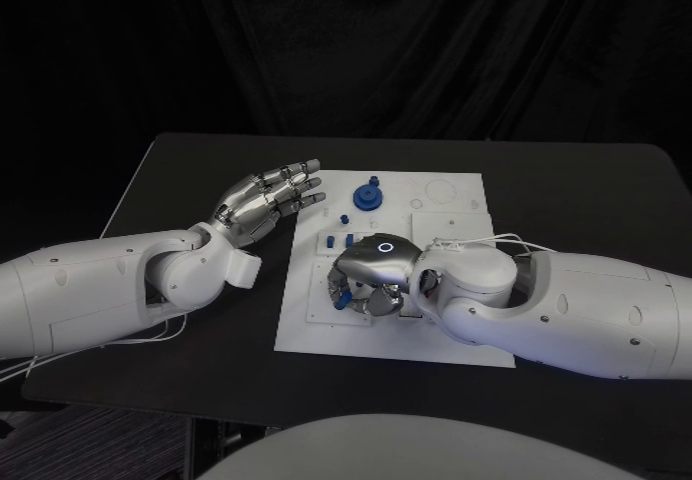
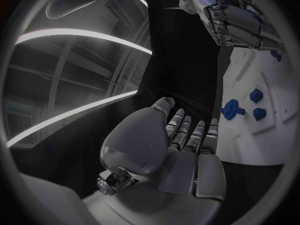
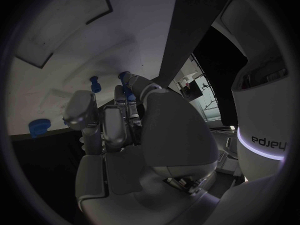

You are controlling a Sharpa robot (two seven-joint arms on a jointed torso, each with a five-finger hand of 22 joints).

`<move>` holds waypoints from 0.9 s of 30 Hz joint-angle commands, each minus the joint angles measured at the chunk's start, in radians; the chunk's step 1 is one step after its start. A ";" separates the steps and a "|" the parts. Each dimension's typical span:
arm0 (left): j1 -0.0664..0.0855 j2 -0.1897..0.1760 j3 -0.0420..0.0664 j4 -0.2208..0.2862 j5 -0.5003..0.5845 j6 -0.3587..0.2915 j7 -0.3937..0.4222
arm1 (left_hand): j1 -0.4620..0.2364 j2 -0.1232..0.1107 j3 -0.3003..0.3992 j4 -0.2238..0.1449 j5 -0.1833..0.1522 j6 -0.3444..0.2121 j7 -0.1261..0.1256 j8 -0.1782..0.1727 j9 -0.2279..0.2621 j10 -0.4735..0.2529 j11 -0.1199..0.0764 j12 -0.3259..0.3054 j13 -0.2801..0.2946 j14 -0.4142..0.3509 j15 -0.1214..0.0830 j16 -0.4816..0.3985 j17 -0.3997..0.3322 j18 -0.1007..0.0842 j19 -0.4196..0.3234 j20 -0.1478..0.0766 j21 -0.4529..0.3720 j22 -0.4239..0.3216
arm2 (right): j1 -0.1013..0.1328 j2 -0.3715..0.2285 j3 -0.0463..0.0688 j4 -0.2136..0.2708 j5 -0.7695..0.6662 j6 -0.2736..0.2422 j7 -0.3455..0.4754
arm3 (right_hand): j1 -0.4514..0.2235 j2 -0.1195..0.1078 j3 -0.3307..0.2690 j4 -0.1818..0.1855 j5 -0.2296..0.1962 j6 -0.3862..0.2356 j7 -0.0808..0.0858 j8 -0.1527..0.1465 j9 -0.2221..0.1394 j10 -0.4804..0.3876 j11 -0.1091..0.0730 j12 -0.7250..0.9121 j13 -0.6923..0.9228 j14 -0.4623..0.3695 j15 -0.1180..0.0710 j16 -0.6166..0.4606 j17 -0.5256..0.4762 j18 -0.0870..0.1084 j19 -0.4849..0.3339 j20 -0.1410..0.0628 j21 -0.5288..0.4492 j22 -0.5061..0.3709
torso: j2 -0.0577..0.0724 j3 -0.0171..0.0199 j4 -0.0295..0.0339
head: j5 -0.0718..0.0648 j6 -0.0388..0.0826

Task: Assemble the parts on the task board

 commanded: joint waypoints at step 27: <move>-0.007 0.005 0.001 -0.006 0.002 0.016 0.001 | -0.014 -0.002 0.012 0.000 0.006 0.008 0.005 0.004 0.002 0.003 0.010 0.008 0.001 0.004 0.003 0.005 0.001 -0.001 0.004 -0.002 0.003 -0.008 | -0.019 0.010 0.000 -0.010 0.001 -0.003 0.014 | -0.052 -0.025 -0.113 0.030 -0.064 -0.264 0.018 -0.255 -0.122 -0.294 0.099 -0.194 -0.072 -0.104 0.088 -0.077 -0.167 0.024 -0.099 0.074 -0.187 0.073 | -0.001 -0.0007 -0.0001 | 0.000 0.000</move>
